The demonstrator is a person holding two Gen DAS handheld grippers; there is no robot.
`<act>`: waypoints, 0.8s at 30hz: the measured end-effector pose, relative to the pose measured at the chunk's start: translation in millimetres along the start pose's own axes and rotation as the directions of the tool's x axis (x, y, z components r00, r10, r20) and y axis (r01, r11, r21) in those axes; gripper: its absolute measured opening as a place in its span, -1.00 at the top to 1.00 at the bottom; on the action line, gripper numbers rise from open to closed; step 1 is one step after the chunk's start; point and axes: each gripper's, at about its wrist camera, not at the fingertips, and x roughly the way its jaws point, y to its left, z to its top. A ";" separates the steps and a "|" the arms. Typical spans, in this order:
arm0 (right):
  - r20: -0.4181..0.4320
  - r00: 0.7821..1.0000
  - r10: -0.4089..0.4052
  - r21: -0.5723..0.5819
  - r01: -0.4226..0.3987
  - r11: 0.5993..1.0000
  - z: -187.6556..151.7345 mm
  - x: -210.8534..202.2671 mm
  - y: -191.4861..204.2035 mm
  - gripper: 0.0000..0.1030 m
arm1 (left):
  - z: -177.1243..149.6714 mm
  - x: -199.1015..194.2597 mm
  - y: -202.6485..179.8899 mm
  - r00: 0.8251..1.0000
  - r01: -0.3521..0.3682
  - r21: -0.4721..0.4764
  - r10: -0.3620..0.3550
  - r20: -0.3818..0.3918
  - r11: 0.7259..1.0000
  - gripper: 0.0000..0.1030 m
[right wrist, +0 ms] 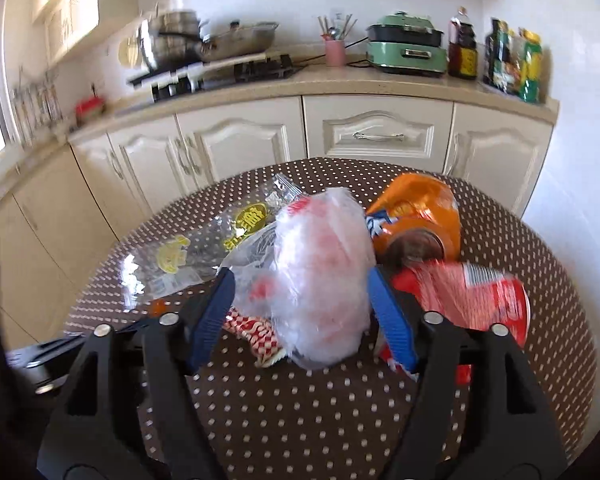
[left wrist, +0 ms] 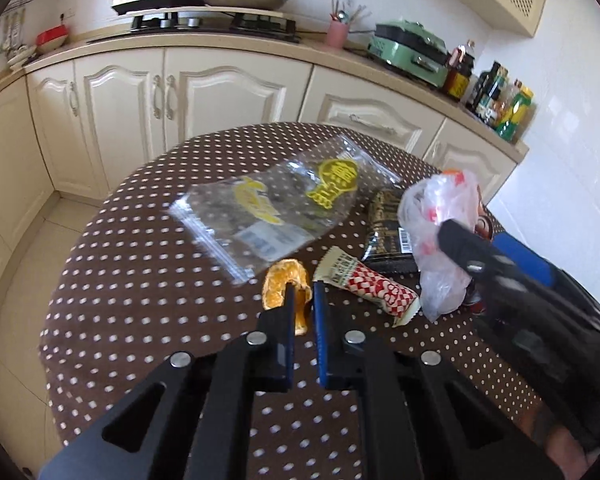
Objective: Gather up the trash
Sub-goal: 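Grasp the orange peel with the left tool while the right tool grasps the pink-white plastic bag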
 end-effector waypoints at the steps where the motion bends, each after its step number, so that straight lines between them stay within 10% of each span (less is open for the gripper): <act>1: -0.021 1.000 -0.020 -0.024 0.020 1.000 0.7 7.3 4.6 -0.35 | -0.4 -2.9 3.4 1.000 0.008 -0.010 -0.008 0.002 1.000 0.89; 4: -0.070 0.995 -0.070 -0.064 0.065 0.996 -4.8 24.3 11.9 -0.34 | -0.5 -6.9 9.0 1.000 0.013 -0.019 -0.013 0.004 1.000 0.89; 11: -0.022 0.999 -0.025 0.012 0.025 1.000 -8.1 8.1 -2.4 0.68 | -3.7 -26.7 16.0 0.998 0.059 -0.032 -0.059 0.025 0.998 0.90; 24: 0.073 0.995 0.069 0.007 -0.070 0.998 -12.2 -53.8 38.3 0.82 | -18.8 -101.2 45.1 0.991 0.062 -0.050 -0.056 0.121 0.997 0.90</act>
